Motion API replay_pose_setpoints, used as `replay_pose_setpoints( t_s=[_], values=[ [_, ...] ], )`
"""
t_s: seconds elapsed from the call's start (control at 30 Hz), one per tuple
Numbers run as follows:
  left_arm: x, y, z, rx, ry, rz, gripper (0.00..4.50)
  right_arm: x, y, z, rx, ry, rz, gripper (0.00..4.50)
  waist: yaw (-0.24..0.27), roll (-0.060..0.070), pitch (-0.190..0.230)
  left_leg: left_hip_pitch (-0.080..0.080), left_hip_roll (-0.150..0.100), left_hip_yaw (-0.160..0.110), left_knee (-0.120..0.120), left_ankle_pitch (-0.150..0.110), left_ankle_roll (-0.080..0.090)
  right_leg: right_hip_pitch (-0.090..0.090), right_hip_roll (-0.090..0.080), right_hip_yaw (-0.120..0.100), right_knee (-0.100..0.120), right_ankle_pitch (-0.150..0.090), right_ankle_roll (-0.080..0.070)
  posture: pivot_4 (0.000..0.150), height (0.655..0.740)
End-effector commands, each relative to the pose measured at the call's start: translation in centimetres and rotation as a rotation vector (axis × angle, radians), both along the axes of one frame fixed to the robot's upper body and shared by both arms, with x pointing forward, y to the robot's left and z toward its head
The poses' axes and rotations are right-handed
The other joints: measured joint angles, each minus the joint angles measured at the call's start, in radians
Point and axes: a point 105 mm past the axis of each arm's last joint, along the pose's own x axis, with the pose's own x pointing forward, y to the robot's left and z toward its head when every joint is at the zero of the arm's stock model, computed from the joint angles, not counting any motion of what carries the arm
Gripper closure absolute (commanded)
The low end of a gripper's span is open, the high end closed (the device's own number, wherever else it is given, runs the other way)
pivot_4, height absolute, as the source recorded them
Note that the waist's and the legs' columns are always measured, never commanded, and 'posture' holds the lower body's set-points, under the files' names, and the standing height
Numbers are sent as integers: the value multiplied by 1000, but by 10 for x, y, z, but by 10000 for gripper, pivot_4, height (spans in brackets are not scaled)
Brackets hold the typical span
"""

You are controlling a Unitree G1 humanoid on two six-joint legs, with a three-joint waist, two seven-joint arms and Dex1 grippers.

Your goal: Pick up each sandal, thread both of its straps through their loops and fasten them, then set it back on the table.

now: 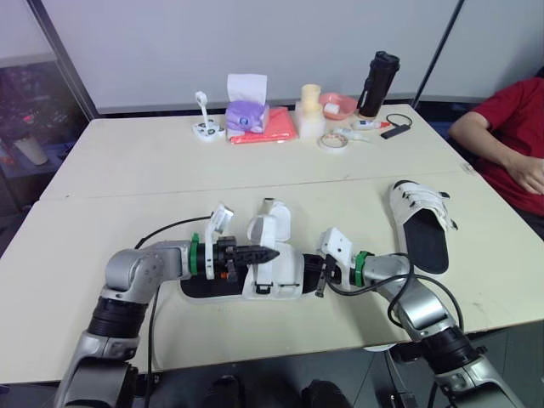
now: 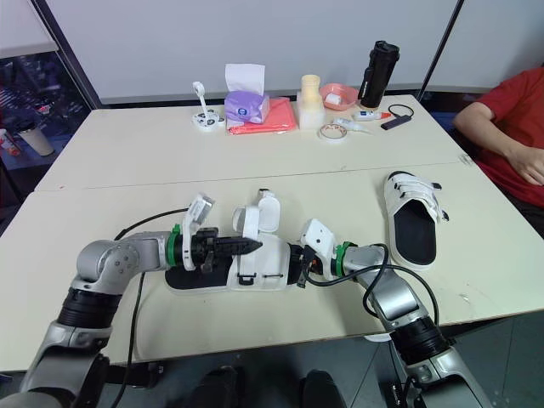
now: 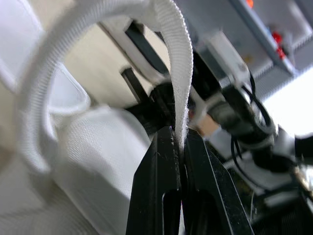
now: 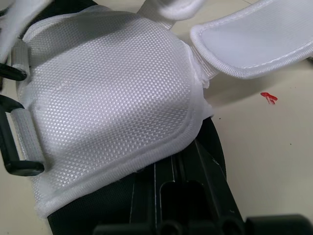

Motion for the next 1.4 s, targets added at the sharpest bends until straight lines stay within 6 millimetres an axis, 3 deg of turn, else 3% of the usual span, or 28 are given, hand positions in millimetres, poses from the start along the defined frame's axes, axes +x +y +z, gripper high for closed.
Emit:
replay_pose_setpoints(
  t_s=[0.03,0.27,0.37,0.57,0.67,0.83,1.2,1.4],
  values=[
    [-4,-1,-4,45,-58,-20,44183,-2,-9,-35,-86,102,-47,45000,1,0,0,0,0,0,0,0,0,0,0,0,0,0,0,1500,7400],
    [-4,2,-1,17,-72,-11,44183,-1,-10,-35,-87,101,-49,45000,1,0,0,0,0,0,0,0,0,0,0,0,-1,0,-1,1500,7400],
    [-5,5,6,-20,-64,-8,31922,-2,-10,-36,-89,102,-48,45000,1,0,0,0,0,0,0,0,0,0,0,0,-1,0,-1,1500,7400],
    [-26,18,32,-129,0,-9,991,-3,-13,-38,-97,109,-44,45000,1,0,0,0,1,0,0,0,0,0,-1,0,-1,0,-1,1500,7400],
    [-38,26,33,-98,1,-3,379,-3,-14,-38,-101,111,-43,45000,1,0,0,0,4,0,0,0,0,0,-1,0,-1,0,-1,1500,7400],
    [-57,37,12,78,-32,-4,379,-2,-12,-39,-106,115,-30,45000,3,0,0,0,4,1,0,0,0,0,-1,0,-1,-1,-4,1500,7400],
    [-47,35,-22,255,-157,-33,379,2,-12,-38,-113,107,-18,45000,6,0,-1,-1,9,3,-2,0,-1,0,0,1,-8,-2,-12,1500,7400],
    [-47,33,-27,256,-158,-89,379,1,-15,-38,-116,103,-29,45000,7,1,-1,-1,10,3,-3,0,-1,0,0,1,-10,-2,-13,1500,7400]
  ],
)
